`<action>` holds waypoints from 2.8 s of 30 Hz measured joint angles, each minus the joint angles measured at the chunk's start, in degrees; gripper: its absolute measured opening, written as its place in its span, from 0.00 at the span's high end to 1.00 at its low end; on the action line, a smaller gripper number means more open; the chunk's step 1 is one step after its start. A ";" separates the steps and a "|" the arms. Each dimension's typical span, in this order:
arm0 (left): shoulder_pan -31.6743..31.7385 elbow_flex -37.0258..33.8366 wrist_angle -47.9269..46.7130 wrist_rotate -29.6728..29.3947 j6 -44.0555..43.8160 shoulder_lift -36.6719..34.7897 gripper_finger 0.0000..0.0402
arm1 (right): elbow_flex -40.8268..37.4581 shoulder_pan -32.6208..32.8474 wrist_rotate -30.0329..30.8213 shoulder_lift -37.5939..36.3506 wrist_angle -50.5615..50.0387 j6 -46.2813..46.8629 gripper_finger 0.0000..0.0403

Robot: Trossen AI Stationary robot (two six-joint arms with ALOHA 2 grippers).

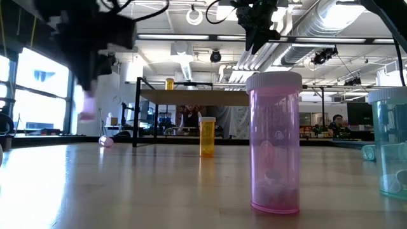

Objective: Pick and place medicine bottles onto shelf by color
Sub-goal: Put the middle purple medicine bottle on the shelf

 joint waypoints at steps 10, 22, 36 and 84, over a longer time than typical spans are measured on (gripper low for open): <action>14.31 14.76 -0.23 -5.66 18.90 -0.02 0.71 | 0.00 0.00 1.78 0.00 0.02 3.08 0.66; 30.20 29.66 -0.07 -10.69 34.35 2.44 0.71 | 0.00 -0.02 8.82 0.01 0.02 8.94 0.66; 38.31 47.88 -6.13 -8.93 29.86 15.83 0.71 | 0.00 -0.02 10.71 0.01 -0.14 10.29 0.66; 38.90 59.38 -12.41 -7.13 21.44 34.63 0.71 | -0.01 0.04 10.69 0.02 0.06 5.73 0.66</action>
